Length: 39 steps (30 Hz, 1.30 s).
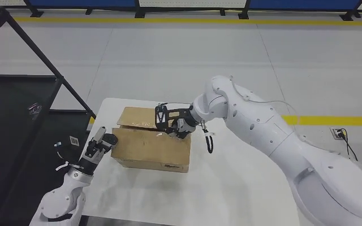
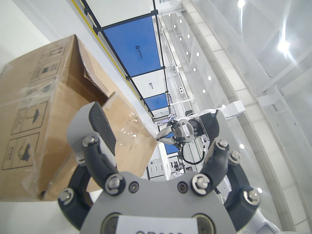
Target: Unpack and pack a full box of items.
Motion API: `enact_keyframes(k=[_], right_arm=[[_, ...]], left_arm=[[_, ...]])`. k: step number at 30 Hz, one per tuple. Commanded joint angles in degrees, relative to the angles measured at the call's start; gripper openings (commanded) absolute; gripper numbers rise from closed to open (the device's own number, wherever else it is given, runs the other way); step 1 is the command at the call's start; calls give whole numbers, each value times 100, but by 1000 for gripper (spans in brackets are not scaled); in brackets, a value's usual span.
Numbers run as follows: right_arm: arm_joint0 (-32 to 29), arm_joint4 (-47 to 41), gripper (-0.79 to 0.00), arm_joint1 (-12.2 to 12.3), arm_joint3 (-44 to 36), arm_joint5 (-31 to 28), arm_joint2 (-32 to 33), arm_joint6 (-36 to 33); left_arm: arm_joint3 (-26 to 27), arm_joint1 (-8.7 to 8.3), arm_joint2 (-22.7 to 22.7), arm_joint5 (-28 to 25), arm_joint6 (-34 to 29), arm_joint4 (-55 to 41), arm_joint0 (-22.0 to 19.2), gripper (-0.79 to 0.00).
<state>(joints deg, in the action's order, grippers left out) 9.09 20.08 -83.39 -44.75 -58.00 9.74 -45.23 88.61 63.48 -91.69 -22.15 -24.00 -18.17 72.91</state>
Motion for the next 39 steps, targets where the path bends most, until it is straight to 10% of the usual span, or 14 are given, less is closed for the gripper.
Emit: enact_keyframes(k=[1,21,32,33,34,39], right_arm=[[-11,-15,-785,111,-164,0,0,25],[-91,-107,-785,761,-1107,0,0,94],[-104,-197,-785,797,-1131,0,0,-17],[-99,-208,-785,796,-1125,0,0,-27],[-99,-215,-785,795,-1119,0,0,-36],[-101,-253,-785,779,-1114,0,0,-89]], left_arm=[[-14,9,46,57,77,79,-51,0],[-317,89,495,425,214,461,-522,0],[380,31,-137,-349,-272,-261,154,-6],[394,22,-232,-313,-283,-312,176,-499],[422,19,-259,-287,-282,-310,181,-785],[709,15,-318,136,196,346,243,-785]])
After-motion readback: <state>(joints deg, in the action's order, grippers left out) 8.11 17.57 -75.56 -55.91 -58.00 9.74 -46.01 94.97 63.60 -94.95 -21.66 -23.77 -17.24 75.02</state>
